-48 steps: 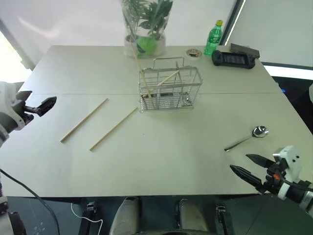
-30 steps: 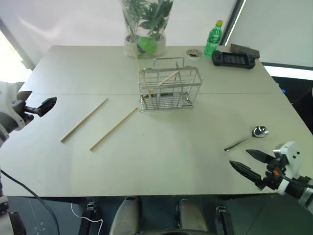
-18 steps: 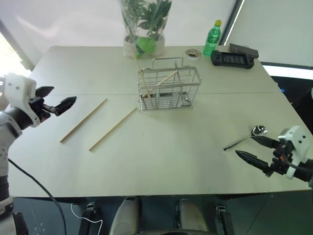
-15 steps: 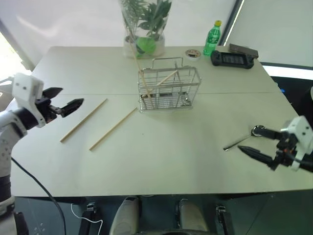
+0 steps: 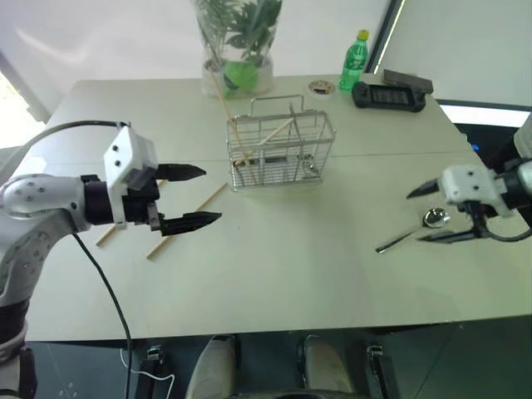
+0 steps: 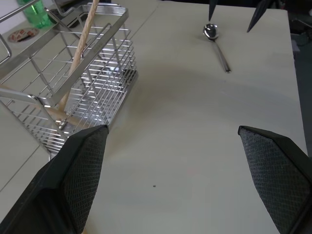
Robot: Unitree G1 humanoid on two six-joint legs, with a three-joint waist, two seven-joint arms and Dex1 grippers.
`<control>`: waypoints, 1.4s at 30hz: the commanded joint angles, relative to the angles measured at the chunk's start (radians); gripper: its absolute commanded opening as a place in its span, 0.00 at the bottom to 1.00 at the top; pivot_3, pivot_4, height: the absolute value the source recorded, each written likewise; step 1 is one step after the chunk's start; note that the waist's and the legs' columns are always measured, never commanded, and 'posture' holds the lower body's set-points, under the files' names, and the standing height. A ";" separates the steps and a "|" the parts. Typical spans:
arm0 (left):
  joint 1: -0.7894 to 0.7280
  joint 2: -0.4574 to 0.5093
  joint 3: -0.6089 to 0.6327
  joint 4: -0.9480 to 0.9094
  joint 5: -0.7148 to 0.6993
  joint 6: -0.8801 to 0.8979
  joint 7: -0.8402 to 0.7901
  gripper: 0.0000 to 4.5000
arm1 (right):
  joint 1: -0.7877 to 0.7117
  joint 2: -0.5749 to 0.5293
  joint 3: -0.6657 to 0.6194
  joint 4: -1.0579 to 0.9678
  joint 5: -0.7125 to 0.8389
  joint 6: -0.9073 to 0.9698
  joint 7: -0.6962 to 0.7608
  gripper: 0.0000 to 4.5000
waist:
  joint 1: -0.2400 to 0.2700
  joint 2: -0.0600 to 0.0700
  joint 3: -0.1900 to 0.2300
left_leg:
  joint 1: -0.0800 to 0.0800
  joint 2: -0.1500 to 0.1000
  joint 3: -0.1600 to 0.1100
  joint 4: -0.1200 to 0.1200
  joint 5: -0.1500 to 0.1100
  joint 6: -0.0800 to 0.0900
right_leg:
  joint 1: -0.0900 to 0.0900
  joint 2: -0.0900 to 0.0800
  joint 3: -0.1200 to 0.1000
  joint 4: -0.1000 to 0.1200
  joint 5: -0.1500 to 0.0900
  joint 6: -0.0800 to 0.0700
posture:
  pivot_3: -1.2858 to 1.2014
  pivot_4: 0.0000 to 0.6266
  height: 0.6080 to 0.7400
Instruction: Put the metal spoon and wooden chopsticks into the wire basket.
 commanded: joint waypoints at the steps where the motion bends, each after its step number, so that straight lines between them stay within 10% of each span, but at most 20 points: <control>1: -0.008 0.004 0.031 -0.035 -0.019 0.002 0.026 1.00 | -0.133 0.028 0.079 0.174 -0.130 -0.183 0.009 1.00 | 0.000 0.000 0.000 | 0.001 0.000 0.001 0.000 0.000 0.000 | 0.001 0.000 0.001 0.000 0.000 0.000 | 0.52 0.24 0.85; 27: 0.116 0.113 0.124 -0.168 -0.184 0.078 0.015 1.00 | -0.360 0.255 0.201 0.710 -0.451 -0.419 -0.110 1.00 | -0.020 0.000 0.002 | 0.011 0.001 0.004 -0.003 0.000 0.000 | 0.008 0.001 0.004 0.002 0.000 0.000 | 0.52 0.24 0.85; 37: 0.077 0.108 0.105 -0.147 -0.175 0.062 0.031 1.00 | -0.351 0.267 0.181 0.702 -0.424 -0.405 -0.070 0.01 | -0.022 -0.001 0.002 | 0.012 0.001 0.004 -0.003 0.000 0.000 | 0.009 0.001 0.004 0.002 0.000 0.001 | 0.52 0.24 0.85; 42: 0.059 0.103 0.096 -0.138 -0.173 0.057 0.041 1.00 | -0.344 0.265 0.173 0.695 -0.422 -0.411 -0.068 0.01 | -0.022 -0.001 0.002 | 0.012 0.001 0.004 -0.002 0.000 0.000 | 0.010 0.001 0.004 0.002 0.000 0.001 | 0.52 0.24 0.85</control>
